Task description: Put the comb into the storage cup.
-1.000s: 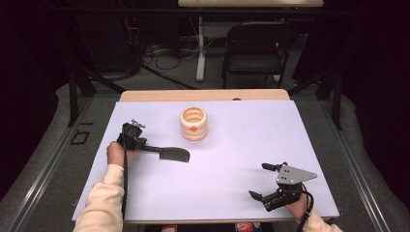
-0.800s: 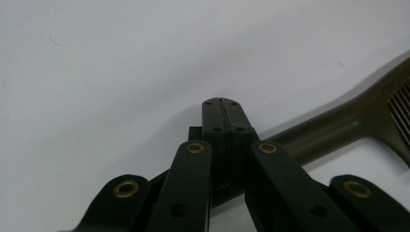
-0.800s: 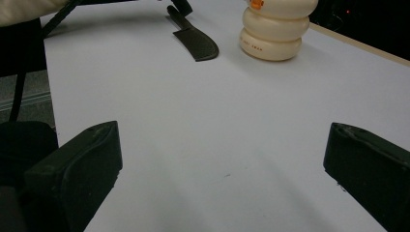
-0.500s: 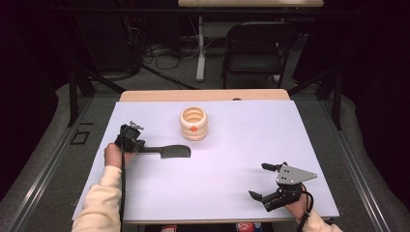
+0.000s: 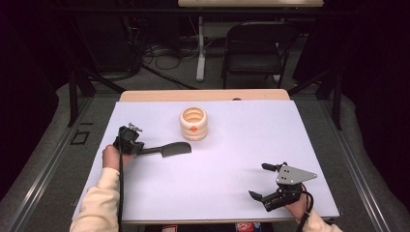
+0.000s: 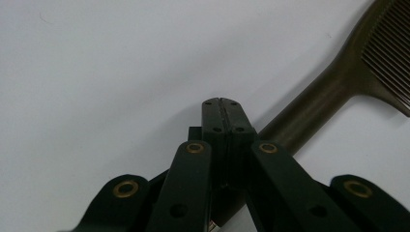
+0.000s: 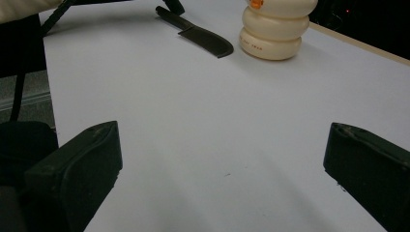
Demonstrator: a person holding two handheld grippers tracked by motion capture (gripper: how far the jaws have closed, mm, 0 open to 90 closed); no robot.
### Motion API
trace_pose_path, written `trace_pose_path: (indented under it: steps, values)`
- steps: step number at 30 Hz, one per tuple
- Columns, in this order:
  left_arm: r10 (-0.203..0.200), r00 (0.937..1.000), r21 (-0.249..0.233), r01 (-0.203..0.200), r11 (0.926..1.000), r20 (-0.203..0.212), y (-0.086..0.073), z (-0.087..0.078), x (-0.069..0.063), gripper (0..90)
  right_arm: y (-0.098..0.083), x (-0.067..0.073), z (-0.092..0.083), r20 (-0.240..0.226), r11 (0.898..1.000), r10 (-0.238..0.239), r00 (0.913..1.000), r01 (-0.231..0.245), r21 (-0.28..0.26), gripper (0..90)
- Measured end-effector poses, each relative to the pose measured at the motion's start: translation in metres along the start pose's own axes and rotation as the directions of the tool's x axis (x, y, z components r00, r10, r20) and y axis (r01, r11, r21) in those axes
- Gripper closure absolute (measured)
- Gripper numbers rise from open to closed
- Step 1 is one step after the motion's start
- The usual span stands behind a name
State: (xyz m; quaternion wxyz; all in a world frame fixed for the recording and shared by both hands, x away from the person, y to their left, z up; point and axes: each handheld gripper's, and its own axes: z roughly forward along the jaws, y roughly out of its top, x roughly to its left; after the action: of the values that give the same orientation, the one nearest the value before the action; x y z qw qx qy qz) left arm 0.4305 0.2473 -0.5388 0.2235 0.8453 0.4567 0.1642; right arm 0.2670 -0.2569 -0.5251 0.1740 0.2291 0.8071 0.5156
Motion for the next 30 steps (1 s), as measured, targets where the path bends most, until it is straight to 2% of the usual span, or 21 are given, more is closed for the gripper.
trace_pose_path:
  steps: [2, 4, 7, 10, 14, 16, 17, 25, 28, 30]
  values:
    - [0.000, 1.0000, -0.009, 0.000, 1.0000, 0.002, 0.000, -0.001, 0.001, 83.3, 0.000, 0.000, 0.000, -0.001, 1.000, 0.000, 1.0000, 0.000, -0.001, 0.0]
    - [-0.010, 0.9999, -0.041, 0.011, 0.9991, 0.010, 0.000, -0.005, 0.003, 71.8, 0.000, 0.000, 0.000, -0.002, 1.000, -0.002, 1.0000, 0.002, 0.000, 0.0]
    - [-0.009, 1.0000, -0.081, 0.008, 0.9967, -0.002, 0.001, -0.011, 0.003, 58.5, 0.000, 0.000, 0.000, -0.001, 1.000, -0.002, 1.0000, 0.002, 0.000, 0.0]
    - [-0.020, 0.9997, -0.113, 0.022, 0.9933, 0.014, 0.004, -0.019, 0.005, 47.8, 0.000, 0.000, 0.000, 0.000, 1.000, 0.001, 1.0000, -0.001, 0.000, 0.0]
    - [-0.005, 0.9997, -0.144, 0.008, 0.9896, 0.025, 0.005, -0.027, 0.005, 32.2, 0.000, 0.000, 0.000, -0.002, 1.000, 0.000, 1.0000, 0.000, -0.001, 0.0]
    - [-0.003, 0.9997, -0.146, 0.007, 0.9893, 0.026, 0.006, -0.029, 0.005, 29.7, 0.000, 0.000, 0.000, -0.002, 1.000, -0.001, 1.0000, 0.001, 0.000, 0.0]
    - [0.001, 0.9995, -0.160, 0.004, 0.9871, 0.032, 0.006, -0.030, 0.005, 23.3, 0.000, 0.000, 0.000, -0.003, 1.000, -0.002, 1.0000, 0.002, -0.001, 0.0]
    - [0.027, 0.9988, -0.180, -0.020, 0.9834, 0.040, 0.007, -0.032, 0.004, 8.9, 0.000, 0.000, 0.000, -0.003, 1.000, 0.001, 1.0000, -0.001, 0.000, 0.0]
    - [0.047, 0.9979, -0.184, -0.038, 0.9821, 0.045, 0.008, -0.033, 0.003, 7.8, 0.000, 0.000, 0.001, -0.003, 1.000, 0.004, 1.0000, -0.004, 0.000, 0.0]
    - [0.056, 0.9977, -0.187, -0.048, 0.9812, 0.038, 0.010, -0.033, 0.001, 3.6, 0.000, 0.000, 0.000, -0.001, 1.000, 0.009, 1.0000, -0.009, 0.000, 0.0]
